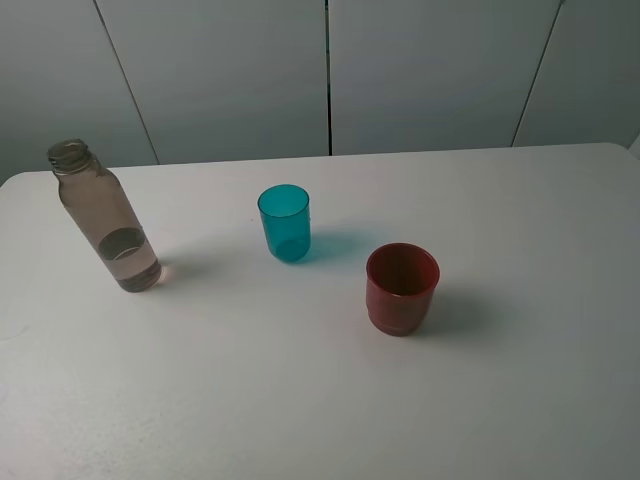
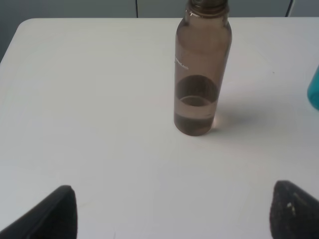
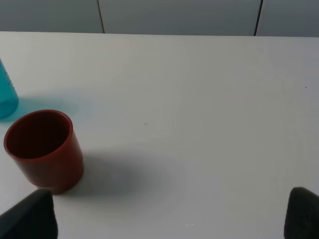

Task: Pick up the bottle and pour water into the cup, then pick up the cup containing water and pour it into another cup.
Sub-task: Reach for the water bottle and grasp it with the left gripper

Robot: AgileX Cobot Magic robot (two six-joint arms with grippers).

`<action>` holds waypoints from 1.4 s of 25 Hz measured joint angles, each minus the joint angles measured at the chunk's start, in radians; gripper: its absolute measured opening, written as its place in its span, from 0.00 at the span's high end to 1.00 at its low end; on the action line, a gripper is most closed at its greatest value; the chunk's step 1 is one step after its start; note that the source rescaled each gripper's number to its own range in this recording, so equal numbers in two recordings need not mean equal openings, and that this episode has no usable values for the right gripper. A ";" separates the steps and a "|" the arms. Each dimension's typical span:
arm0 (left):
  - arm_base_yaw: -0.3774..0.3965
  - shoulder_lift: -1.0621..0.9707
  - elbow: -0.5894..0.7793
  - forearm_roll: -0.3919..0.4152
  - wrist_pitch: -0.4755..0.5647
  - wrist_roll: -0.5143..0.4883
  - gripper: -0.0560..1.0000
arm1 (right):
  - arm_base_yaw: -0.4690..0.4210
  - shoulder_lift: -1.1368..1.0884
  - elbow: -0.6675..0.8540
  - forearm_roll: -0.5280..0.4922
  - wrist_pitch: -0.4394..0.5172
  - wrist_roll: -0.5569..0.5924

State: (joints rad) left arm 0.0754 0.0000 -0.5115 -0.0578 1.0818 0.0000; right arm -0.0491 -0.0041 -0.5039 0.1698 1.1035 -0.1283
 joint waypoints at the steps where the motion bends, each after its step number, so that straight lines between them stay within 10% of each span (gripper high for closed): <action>1: 0.000 0.000 0.000 0.000 0.000 0.000 0.05 | 0.000 0.000 0.000 0.000 0.000 0.000; 35: 0.000 0.142 -0.150 0.000 -0.034 0.062 0.05 | 0.000 0.000 0.000 0.000 -0.002 0.000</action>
State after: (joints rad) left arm 0.0754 0.1422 -0.6617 -0.0578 1.0478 0.0623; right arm -0.0491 -0.0041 -0.5039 0.1698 1.1020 -0.1283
